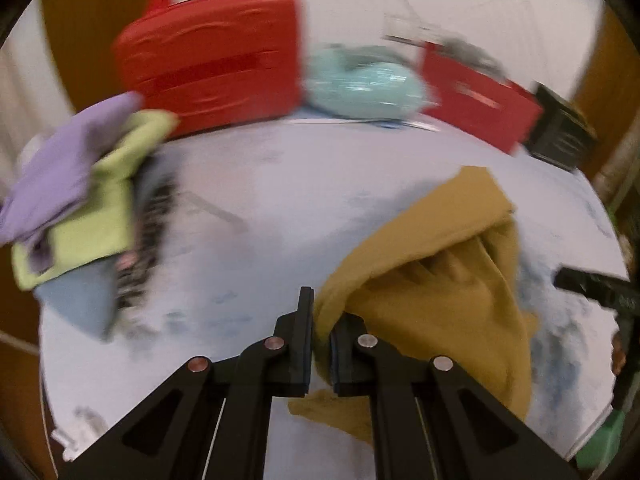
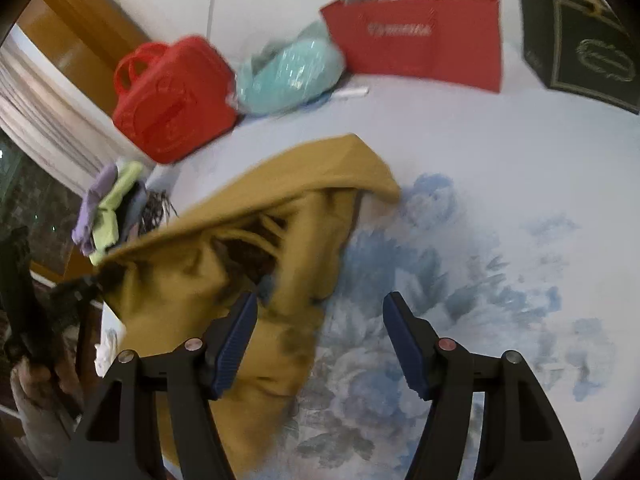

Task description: Fold clothes

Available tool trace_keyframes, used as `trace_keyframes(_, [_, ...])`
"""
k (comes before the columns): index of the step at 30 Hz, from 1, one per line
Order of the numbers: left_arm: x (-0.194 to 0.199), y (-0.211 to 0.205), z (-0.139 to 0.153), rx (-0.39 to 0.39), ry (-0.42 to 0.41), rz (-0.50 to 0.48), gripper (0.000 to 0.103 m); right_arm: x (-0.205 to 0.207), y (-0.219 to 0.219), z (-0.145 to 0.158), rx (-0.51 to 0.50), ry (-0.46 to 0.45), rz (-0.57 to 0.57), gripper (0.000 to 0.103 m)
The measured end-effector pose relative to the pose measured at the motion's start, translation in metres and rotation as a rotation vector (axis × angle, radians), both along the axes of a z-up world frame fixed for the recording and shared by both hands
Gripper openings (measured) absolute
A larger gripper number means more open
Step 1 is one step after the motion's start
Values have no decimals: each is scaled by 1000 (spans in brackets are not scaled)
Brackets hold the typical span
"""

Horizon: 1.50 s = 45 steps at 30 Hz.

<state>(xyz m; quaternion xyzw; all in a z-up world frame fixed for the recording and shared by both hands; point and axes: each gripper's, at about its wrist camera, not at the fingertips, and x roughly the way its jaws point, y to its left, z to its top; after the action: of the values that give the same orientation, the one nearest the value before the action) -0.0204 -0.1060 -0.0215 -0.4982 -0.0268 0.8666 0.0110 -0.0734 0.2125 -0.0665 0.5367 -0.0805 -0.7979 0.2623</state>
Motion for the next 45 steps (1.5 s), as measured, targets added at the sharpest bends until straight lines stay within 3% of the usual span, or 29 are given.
trace_keyframes(7, [13, -63, -14, -33, -20, 126, 5, 7, -52, -24, -28, -71, 74, 65])
trace_keyframes(8, [14, -64, -15, -31, -19, 125, 5, 7, -59, -25, -18, -67, 77, 66])
trace_keyframes(11, [14, -64, -17, -21, -17, 117, 5, 6, -80, -29, 21, -50, 85, 81])
trace_keyframes(15, [9, -69, -18, -6, -14, 106, 5, -5, -106, -44, 78, -3, 82, 81])
trace_keyframes(18, [9, -69, -11, -16, 6, 96, 5, -10, -127, -63, 211, 17, 131, 8])
trace_keyframes(21, [12, -66, 6, -42, 50, 82, 5, -8, -118, -44, 311, 142, 75, 7])
trace_keyframes(28, [15, -21, 74, 34, 203, -92, 5, 28, 3, 93, 311, 468, -202, 7])
trace_keyframes(31, [-9, 20, 88, 36, 259, -187, 5, 49, 53, 141, 304, 521, -284, 7])
trace_keyframes(34, [-62, 61, 84, 20, 305, -260, 18, 55, 92, 159, 377, 549, -374, 8])
trace_keyframes(35, [-84, 78, 79, -15, 302, -268, 33, 47, 104, 158, 409, 551, -415, 9])
trace_keyframes(36, [-106, 94, 73, -52, 299, -276, 41, 38, 116, 155, 438, 551, -459, 16])
trace_keyframes(39, [-142, 120, 52, -48, 190, -299, 42, 7, 157, 131, 458, 448, -558, 64])
trace_keyframes(42, [-128, 118, 30, -36, 145, -297, 51, -1, 193, 103, 394, 322, -600, 63])
trace_keyframes(45, [-116, 114, 9, -32, 107, -288, 59, 19, 214, 80, 353, 265, -615, 65])
